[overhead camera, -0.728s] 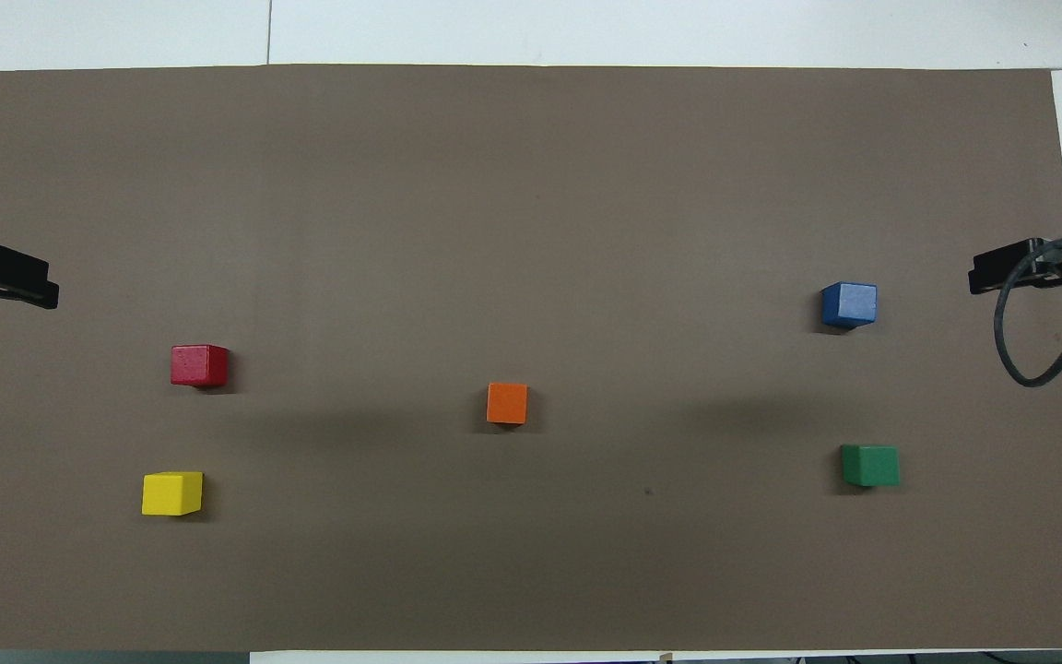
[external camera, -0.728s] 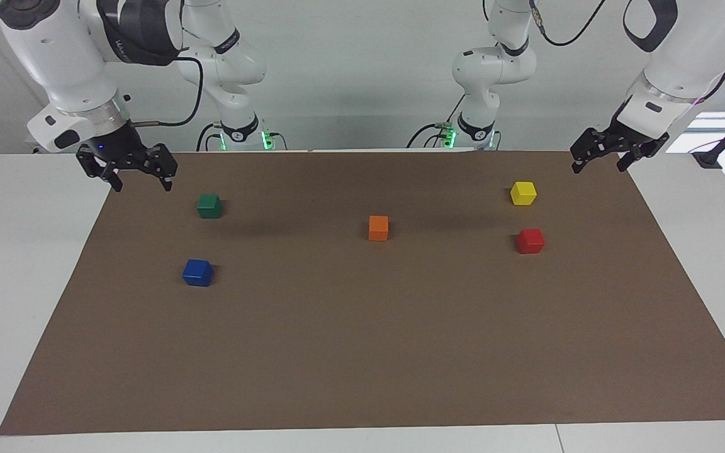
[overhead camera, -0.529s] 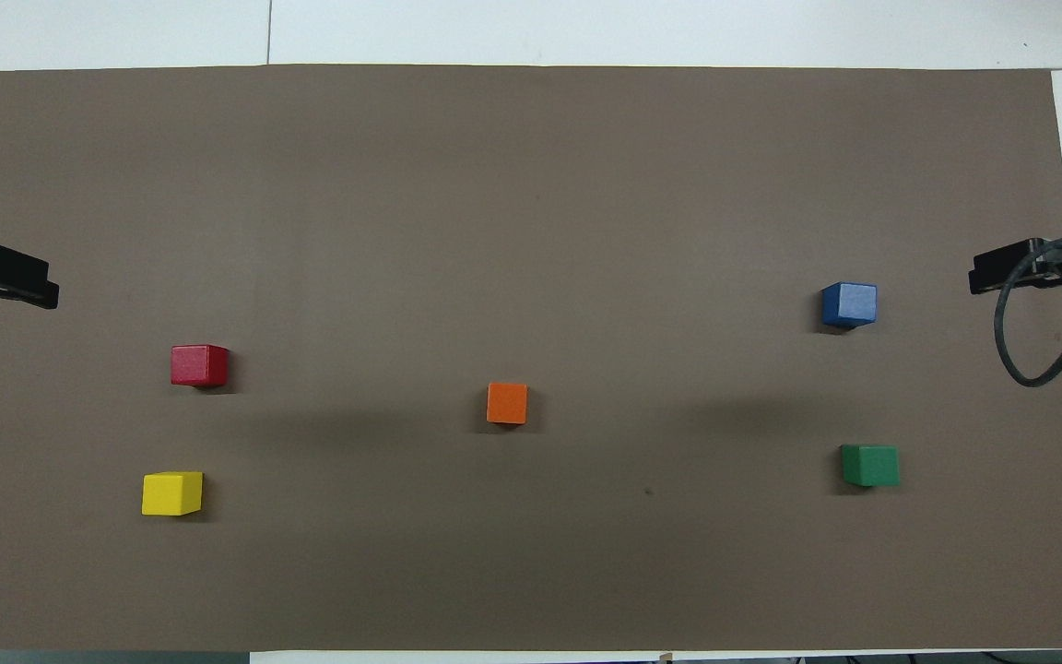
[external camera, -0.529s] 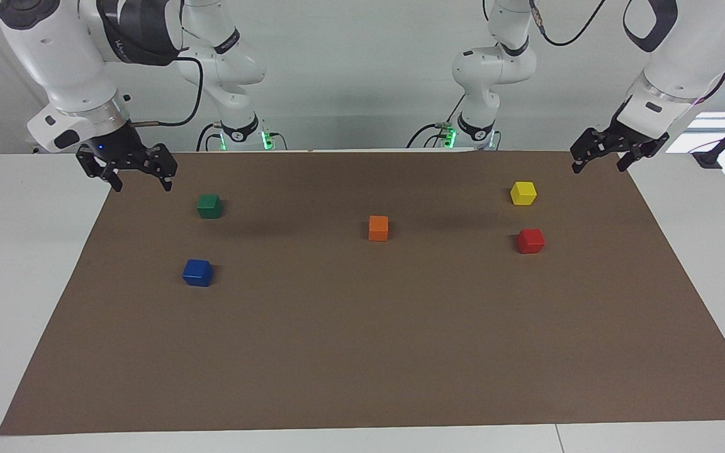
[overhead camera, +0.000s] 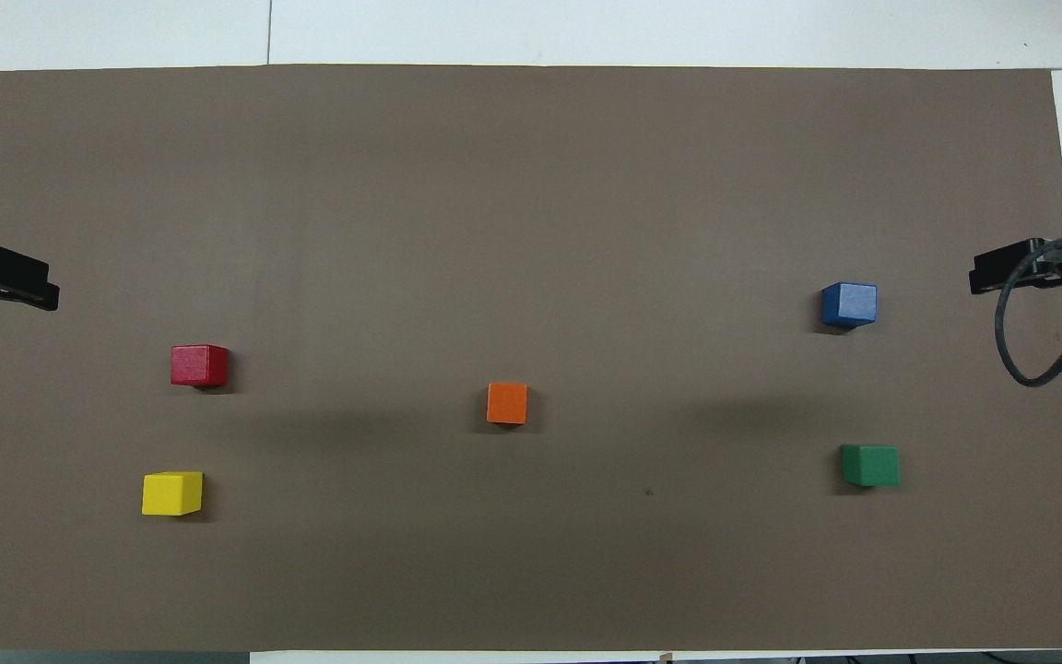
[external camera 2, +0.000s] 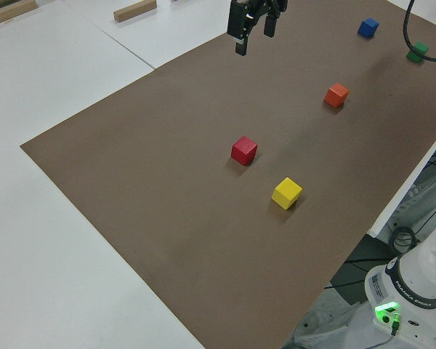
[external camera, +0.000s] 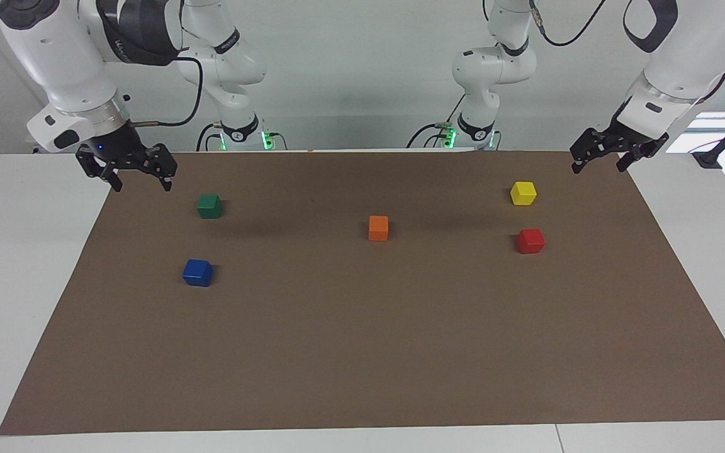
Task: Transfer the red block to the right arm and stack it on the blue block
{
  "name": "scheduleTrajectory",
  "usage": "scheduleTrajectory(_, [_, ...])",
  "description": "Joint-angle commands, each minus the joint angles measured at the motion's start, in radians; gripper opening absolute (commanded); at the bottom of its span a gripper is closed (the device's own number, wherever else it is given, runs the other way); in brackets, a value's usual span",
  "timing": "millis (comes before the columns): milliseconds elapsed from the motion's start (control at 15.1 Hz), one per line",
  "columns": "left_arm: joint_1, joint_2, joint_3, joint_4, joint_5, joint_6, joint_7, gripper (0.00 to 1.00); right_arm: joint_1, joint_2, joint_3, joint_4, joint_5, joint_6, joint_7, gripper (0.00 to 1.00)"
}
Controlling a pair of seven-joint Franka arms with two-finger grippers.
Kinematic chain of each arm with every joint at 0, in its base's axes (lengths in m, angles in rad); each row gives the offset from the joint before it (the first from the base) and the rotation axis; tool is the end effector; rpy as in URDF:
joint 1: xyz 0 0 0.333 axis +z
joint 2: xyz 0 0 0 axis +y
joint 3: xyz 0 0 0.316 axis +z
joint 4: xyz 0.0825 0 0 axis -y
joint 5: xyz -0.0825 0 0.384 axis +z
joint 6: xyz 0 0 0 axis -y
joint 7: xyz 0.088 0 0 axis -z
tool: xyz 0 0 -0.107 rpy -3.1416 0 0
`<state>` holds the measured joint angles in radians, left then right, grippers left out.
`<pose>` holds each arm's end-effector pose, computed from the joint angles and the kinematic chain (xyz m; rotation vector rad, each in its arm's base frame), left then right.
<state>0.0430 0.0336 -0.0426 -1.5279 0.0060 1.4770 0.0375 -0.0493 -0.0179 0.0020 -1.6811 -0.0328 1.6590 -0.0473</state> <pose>0.5549 0.0013 0.6181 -3.1353 0.0577 0.1326 0.5536 -0.0294 0.5898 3.1091 0.0046 -0.0089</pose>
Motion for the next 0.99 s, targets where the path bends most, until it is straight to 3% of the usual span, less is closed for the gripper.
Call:
scheduleTrajectory(0, [-0.018, -0.012, 0.038, -0.060, -0.015, 0.029, 0.015, 1.00, -0.018, -0.019, 0.009, -0.023, 0.010, 0.001, -0.026, 1.00])
scheduleTrajectory(463, [-0.025, -0.012, 0.044, -0.231, -0.014, 0.207, 0.024, 1.00, -0.012, -0.019, 0.010, -0.025, 0.010, 0.005, -0.022, 1.00])
scheduleTrajectory(926, [-0.032, -0.020, 0.044, -0.472, -0.014, 0.423, 0.015, 1.00, -0.007, -0.022, 0.010, -0.034, 0.011, 0.010, -0.022, 1.00])
